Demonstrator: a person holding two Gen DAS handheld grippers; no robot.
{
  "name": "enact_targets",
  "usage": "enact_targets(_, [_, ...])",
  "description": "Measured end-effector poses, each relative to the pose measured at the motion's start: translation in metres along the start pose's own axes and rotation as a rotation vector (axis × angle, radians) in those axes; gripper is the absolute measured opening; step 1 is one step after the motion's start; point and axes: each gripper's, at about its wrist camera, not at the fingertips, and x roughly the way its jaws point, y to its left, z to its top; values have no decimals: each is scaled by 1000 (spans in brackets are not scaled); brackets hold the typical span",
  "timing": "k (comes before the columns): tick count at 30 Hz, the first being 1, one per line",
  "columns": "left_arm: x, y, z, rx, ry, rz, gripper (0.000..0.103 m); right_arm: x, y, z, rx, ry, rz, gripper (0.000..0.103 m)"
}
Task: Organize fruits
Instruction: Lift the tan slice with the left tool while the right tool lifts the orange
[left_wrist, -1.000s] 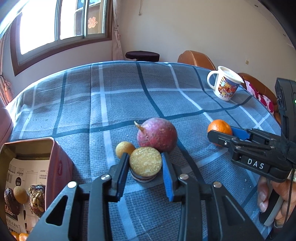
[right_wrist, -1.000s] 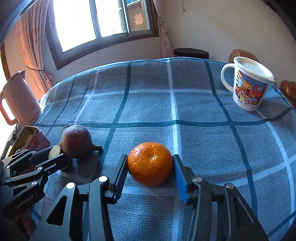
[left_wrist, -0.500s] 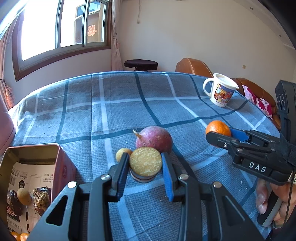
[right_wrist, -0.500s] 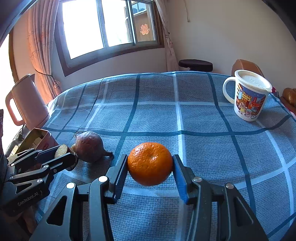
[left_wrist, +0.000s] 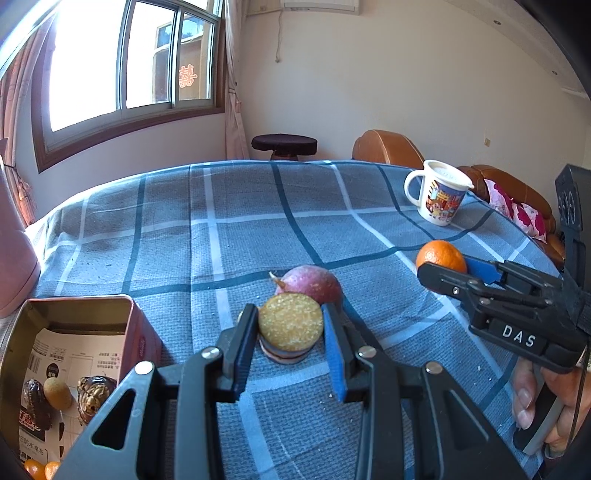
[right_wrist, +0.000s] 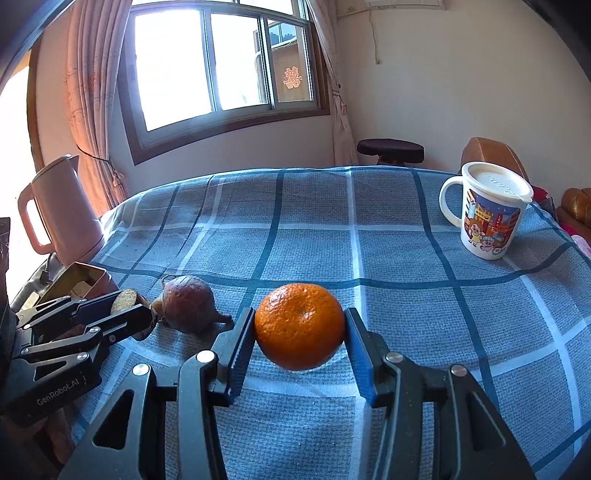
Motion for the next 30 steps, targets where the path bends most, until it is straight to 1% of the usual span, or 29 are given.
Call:
enact_targets(7, [-6, -4, 0, 23, -36, 15, 36, -8, 2, 0, -10, -39, -4, 50])
enact_targets(12, [-8, -4, -1, 23, -48, 18, 36, -13, 4, -1, -20, -64, -8, 50])
enact_targets(18, [-16, -5, -3, 23, -84, 27, 36, -21, 5, -1, -32, -107, -5, 50])
enact_targets(30, [-21, -4, -3, 23, -123, 32, 36, -30, 8, -3, -44, -155, -14, 50])
